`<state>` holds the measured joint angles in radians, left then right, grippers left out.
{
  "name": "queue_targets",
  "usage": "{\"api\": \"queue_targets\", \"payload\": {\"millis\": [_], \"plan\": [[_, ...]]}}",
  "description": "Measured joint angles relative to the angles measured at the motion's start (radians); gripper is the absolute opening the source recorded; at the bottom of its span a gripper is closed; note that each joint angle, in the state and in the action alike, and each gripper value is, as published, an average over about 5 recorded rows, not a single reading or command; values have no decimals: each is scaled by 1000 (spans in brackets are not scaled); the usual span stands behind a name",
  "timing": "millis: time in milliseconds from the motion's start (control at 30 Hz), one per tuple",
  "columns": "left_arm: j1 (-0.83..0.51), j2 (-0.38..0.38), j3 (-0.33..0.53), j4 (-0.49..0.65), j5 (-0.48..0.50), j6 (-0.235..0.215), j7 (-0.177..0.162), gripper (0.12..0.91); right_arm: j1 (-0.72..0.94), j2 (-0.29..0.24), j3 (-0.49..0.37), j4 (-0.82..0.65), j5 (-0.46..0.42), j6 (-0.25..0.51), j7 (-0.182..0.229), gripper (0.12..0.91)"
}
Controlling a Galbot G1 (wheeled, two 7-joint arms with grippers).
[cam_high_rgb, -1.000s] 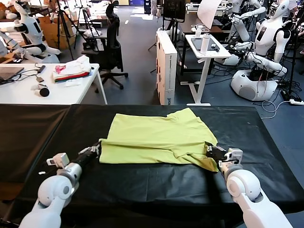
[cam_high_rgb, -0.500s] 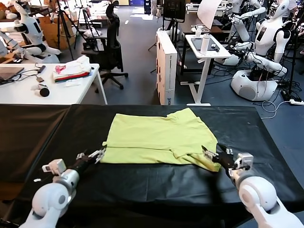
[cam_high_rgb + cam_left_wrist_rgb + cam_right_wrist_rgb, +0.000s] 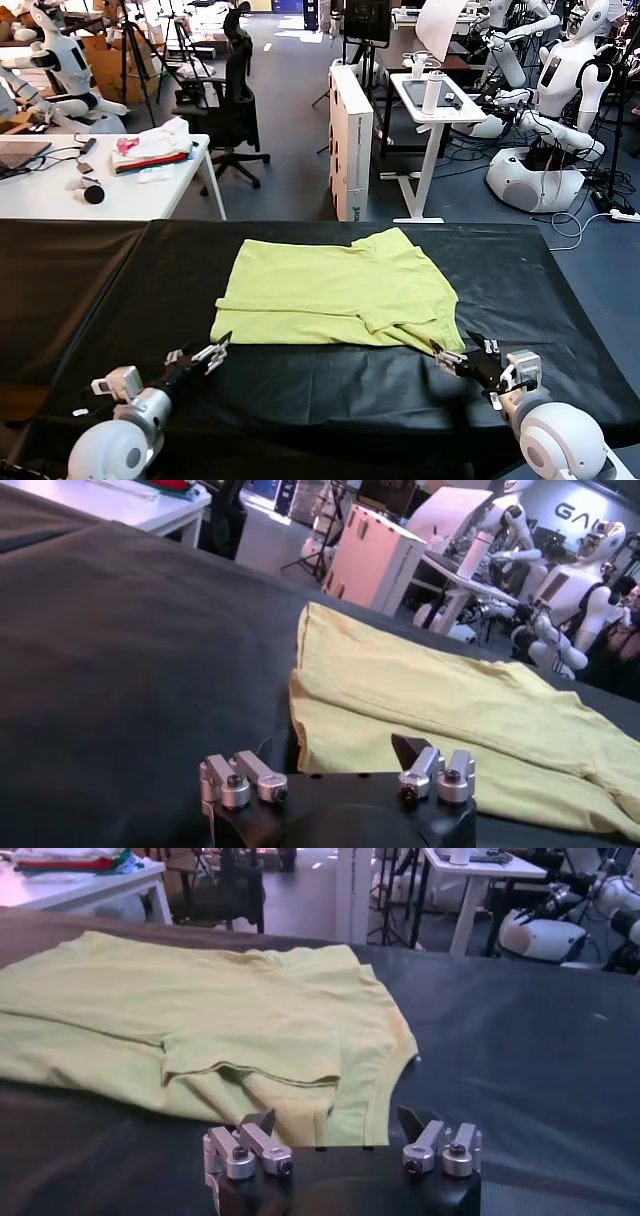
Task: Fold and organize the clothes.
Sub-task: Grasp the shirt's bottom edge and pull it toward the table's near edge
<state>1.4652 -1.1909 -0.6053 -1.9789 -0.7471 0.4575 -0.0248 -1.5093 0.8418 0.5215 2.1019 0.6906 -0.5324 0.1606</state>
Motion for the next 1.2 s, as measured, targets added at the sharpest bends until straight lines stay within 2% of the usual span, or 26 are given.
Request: {"api": "queue_targets", "payload": {"millis": [67, 133, 300, 400, 467, 567, 633, 900, 1200], "plan": [[-2, -1, 1, 5, 1, 0, -1, 847, 6, 0, -5, -6, 0, 0, -1, 573], [-3, 0, 1, 10, 1, -1, -1, 766, 11, 0, -10, -11, 1, 0, -1, 501], [-5, 1, 0, 19, 1, -1, -2, 561, 17, 1, -17, -18, 2, 1, -1, 222], [-6, 2, 0, 20, 1, -1, -2, 476, 16, -2, -16, -19, 6, 2, -1, 138], [-6, 3, 0, 21, 0, -1, -2, 400, 16, -4, -16, -19, 12, 3, 1, 139], [-4, 5, -1, 21, -1, -1, -2, 235, 16, -8, -15, -17, 29, 4, 12, 138], [-2, 6, -2, 21, -1, -1, -2, 167, 14, -12, -13, -14, 44, 3, 23, 138], [19, 27, -20, 11, -1, -3, -3, 149, -17, -49, 17, 24, 156, -40, 86, 138], [82, 84, -68, -34, -22, -2, -3, 149, -92, -106, 73, 113, 317, -115, 182, 138]]}}
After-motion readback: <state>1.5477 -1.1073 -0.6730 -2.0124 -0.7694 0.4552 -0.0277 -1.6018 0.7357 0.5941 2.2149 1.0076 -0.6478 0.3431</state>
